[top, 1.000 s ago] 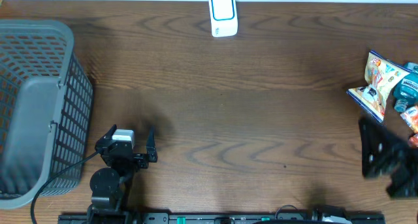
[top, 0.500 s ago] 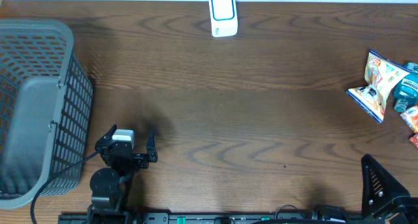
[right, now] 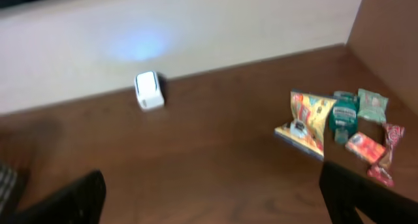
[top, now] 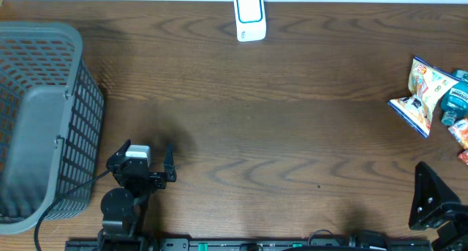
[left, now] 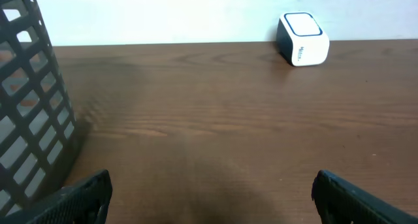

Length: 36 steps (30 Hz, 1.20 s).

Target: Scan the item barcode

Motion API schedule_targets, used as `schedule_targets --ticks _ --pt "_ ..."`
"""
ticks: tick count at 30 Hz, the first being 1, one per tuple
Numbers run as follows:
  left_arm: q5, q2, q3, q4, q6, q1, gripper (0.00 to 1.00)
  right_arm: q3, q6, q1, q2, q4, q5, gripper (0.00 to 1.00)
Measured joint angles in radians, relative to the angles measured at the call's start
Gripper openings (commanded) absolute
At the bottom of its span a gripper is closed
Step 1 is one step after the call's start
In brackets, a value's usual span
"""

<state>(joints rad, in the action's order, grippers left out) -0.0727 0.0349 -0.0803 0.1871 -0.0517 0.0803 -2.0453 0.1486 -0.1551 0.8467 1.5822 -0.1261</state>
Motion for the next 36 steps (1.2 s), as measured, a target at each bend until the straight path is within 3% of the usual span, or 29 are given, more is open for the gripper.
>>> schedule_targets --ticks 8,16,21,27,36 --pt "0.000 0.000 0.000 0.000 0.000 0.000 0.98 0.496 -0.002 0.023 -0.337 -0.398 0.011 0.99" --pt "0.000 0.000 0.000 0.000 0.000 0.000 0.98 1.164 -0.004 0.056 -0.630 -1.001 0.010 0.99" --pt "0.000 0.000 0.000 0.000 0.000 0.000 0.98 1.487 -0.005 0.058 -0.777 -1.261 -0.013 0.99" --pt "0.000 0.000 0.000 0.000 0.000 0.000 0.98 1.728 -0.009 0.058 -0.831 -1.463 -0.026 0.99" --pt "0.000 0.000 0.000 0.000 0.000 0.000 0.98 1.923 -0.053 0.058 -0.832 -1.525 0.008 0.99"
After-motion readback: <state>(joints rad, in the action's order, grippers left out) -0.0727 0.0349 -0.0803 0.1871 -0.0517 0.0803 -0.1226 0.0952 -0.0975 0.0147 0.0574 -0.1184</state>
